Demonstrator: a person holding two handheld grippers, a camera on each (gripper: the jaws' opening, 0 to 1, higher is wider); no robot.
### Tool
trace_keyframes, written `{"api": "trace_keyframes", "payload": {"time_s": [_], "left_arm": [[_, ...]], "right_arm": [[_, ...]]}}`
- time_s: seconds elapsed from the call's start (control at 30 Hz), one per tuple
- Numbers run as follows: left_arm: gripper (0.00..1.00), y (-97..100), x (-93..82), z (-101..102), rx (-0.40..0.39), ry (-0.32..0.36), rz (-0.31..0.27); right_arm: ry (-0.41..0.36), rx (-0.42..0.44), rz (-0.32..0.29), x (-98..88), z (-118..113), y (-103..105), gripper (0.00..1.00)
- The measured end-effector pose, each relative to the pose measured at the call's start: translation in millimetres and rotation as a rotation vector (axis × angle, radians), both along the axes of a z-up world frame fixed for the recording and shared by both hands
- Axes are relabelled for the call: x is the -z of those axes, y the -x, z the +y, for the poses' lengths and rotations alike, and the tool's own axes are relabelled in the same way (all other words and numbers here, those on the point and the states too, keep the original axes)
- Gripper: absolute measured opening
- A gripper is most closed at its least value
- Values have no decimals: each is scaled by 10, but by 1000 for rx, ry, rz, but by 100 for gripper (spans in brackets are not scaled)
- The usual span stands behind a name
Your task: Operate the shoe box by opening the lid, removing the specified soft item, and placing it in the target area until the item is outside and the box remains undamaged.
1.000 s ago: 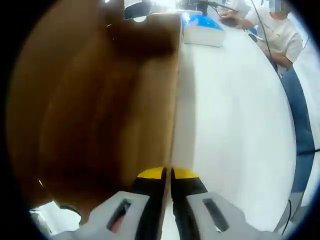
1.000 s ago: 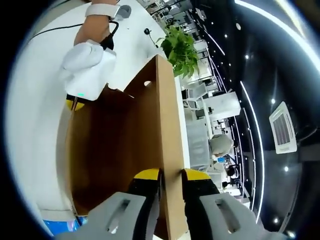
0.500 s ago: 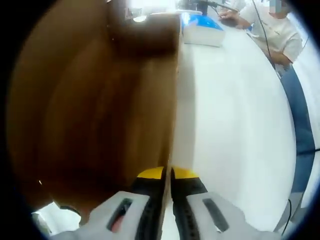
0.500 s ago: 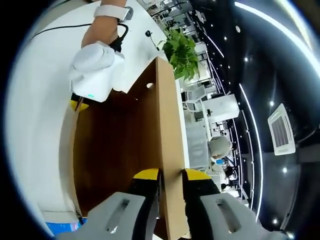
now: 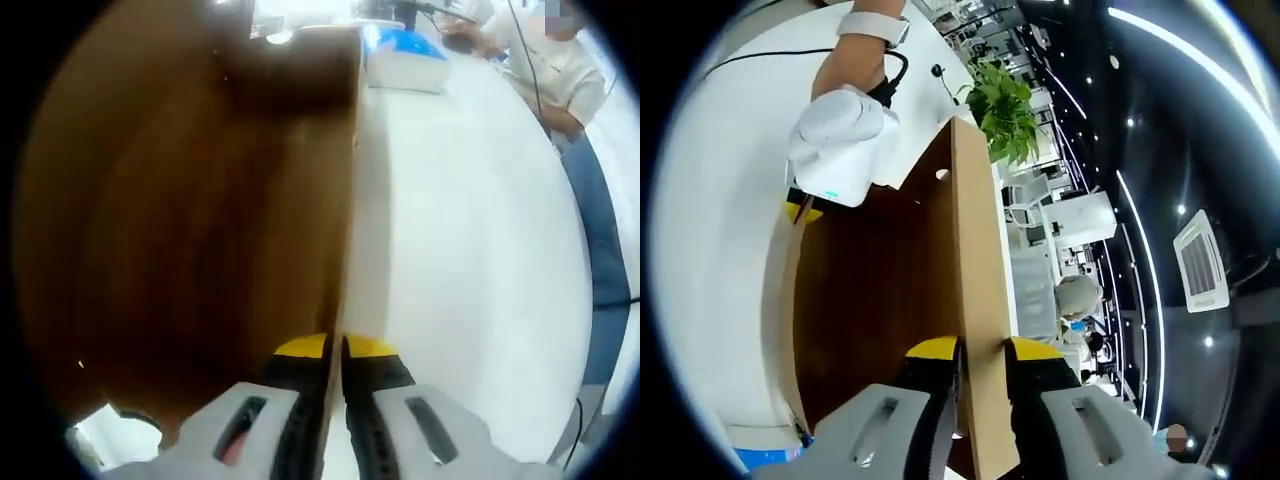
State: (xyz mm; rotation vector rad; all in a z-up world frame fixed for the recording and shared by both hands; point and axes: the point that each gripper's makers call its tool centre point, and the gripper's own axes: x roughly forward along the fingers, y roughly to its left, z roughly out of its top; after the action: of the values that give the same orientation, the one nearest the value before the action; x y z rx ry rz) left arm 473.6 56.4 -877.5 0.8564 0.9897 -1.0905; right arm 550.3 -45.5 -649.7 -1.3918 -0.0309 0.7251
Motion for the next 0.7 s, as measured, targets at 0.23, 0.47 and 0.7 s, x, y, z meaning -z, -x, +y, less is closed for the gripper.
{"api": "trace_keyframes", "payload": {"time_s": [0.23,0.47,0.7], "left_arm": [[4,4,-3,-2,4,-1,0],[9,27,-5,-11,26,5,5],[26,36,-46,-51,-2,44,5]], "right_arm": [[4,-4,0,10,-2,21,16],[3,-4,2,19,-2,18,16],[10,-9,5,46,7,23,16]]}}
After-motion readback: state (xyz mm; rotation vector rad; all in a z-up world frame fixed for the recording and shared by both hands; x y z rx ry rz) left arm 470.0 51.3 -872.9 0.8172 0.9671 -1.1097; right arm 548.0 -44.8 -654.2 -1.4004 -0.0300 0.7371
